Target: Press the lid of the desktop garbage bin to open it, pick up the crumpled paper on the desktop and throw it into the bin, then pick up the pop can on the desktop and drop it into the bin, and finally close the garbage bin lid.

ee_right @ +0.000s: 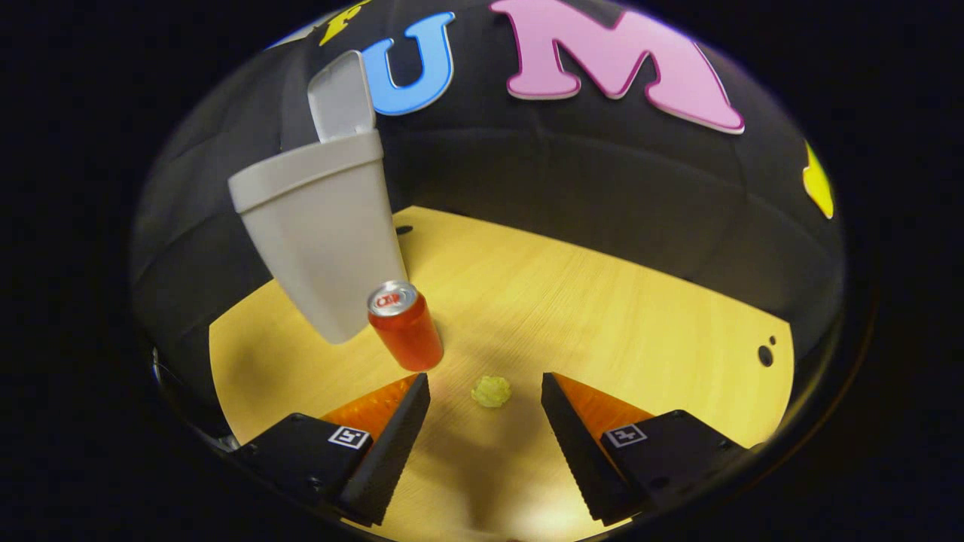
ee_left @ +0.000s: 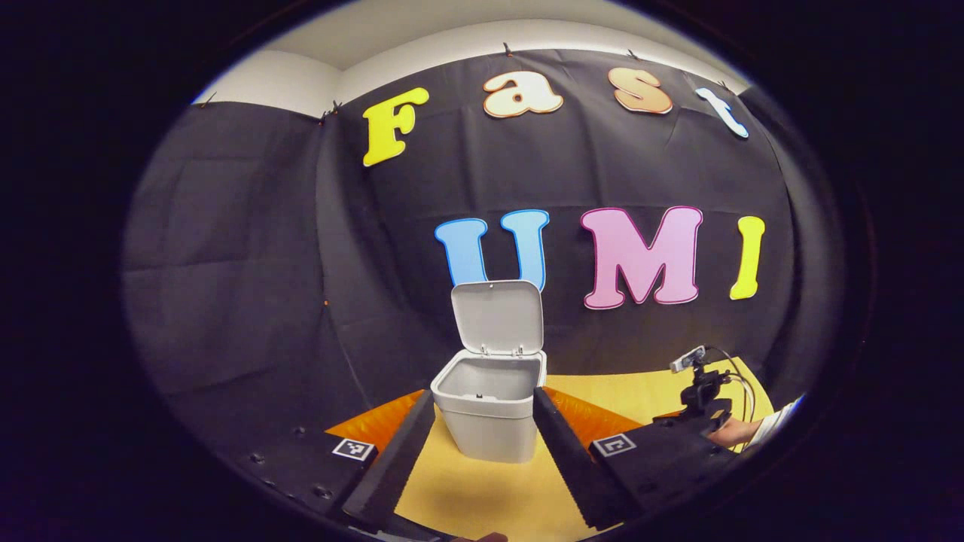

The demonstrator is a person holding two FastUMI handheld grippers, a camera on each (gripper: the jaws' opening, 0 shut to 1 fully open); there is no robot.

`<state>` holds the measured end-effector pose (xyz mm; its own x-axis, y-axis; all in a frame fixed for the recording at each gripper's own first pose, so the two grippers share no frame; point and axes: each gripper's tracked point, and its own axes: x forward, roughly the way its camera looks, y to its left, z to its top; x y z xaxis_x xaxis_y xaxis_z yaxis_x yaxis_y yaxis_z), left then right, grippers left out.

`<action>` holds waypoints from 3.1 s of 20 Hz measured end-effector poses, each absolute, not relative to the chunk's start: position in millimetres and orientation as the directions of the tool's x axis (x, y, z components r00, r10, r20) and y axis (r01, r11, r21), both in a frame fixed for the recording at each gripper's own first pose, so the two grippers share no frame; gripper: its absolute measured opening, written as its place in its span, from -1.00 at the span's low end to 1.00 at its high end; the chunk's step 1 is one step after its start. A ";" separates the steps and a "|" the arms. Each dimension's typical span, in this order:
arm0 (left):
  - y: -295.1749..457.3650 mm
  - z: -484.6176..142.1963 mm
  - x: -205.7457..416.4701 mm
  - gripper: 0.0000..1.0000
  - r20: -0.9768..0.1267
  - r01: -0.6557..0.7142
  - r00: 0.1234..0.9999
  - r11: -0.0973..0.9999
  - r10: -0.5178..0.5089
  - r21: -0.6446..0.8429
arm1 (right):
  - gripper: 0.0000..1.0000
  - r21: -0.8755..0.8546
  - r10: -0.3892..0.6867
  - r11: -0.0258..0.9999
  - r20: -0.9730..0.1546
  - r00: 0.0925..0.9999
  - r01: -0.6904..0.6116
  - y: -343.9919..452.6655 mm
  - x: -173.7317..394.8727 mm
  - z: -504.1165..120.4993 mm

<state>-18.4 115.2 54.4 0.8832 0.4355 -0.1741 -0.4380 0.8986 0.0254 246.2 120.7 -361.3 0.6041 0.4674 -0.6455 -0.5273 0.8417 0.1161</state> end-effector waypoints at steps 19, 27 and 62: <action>158.9 29.4 -5.5 0.80 -0.212 -0.312 0.925 0.949 0.315 0.046 | -0.22 0.078 0.376 0.888 -0.692 0.616 -0.454 145.5 273.6 -392.7; 182.9 22.3 20.4 0.80 -0.176 -0.222 0.959 0.975 0.222 0.020 | -0.23 0.063 0.540 0.827 -0.364 0.759 -0.558 207.2 305.7 -201.3; 25.5 -206.8 126.9 0.91 -0.439 0.093 0.884 0.981 -0.161 -0.173 | 0.94 -0.035 0.341 0.932 -0.248 0.907 -0.361 53.1 249.9 -88.5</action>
